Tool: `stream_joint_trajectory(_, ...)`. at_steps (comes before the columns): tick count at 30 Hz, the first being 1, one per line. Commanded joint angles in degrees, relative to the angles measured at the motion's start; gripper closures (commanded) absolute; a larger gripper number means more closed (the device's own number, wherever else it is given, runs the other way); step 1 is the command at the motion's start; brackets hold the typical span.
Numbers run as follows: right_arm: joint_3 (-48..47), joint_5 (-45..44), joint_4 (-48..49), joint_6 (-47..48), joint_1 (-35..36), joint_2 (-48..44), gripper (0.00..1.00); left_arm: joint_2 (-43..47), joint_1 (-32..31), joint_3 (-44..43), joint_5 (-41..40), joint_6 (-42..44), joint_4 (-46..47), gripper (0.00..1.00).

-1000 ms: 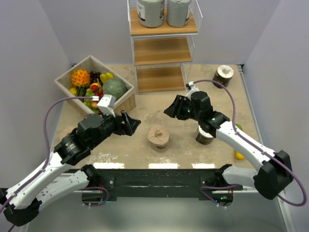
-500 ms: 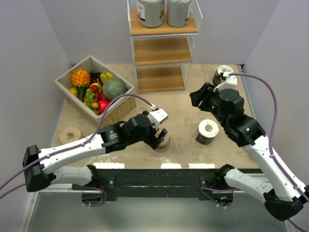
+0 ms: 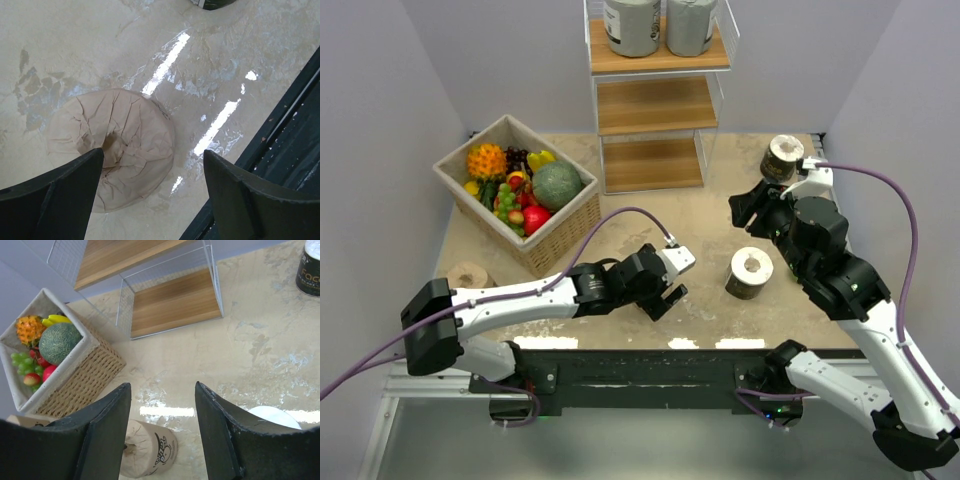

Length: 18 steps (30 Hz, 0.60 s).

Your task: Place and organize the paper towels onto the shelf

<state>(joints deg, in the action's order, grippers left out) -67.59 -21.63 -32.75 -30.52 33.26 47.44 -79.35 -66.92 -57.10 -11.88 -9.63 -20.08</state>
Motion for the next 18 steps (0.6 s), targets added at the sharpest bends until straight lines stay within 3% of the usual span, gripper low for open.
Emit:
stream_joint_trajectory(1, -0.79, -0.87, 0.76, 0.73, -0.21, -1.30, 0.42, -1.24, -0.32, -0.12, -5.52, 0.84, 3.55, 0.14)
stream_joint_trajectory(11, 0.44, 0.01, 1.02, 0.11, -0.21, -1.39, 0.41, -3.35, -0.23, 3.40, -5.97, -0.56, 5.22, 0.17)
stream_joint_trajectory(14, 0.44, 0.09, 1.02, 0.11, -0.21, -1.65, 0.41, -4.14, -0.23, 3.93, -5.17, -0.92, 5.66, 0.21)
stream_joint_trajectory(18, 1.06, 1.40, 1.37, 0.03, -0.21, -1.91, 0.41, -3.45, -0.15, 4.45, -4.56, -1.62, 6.01, 0.34)
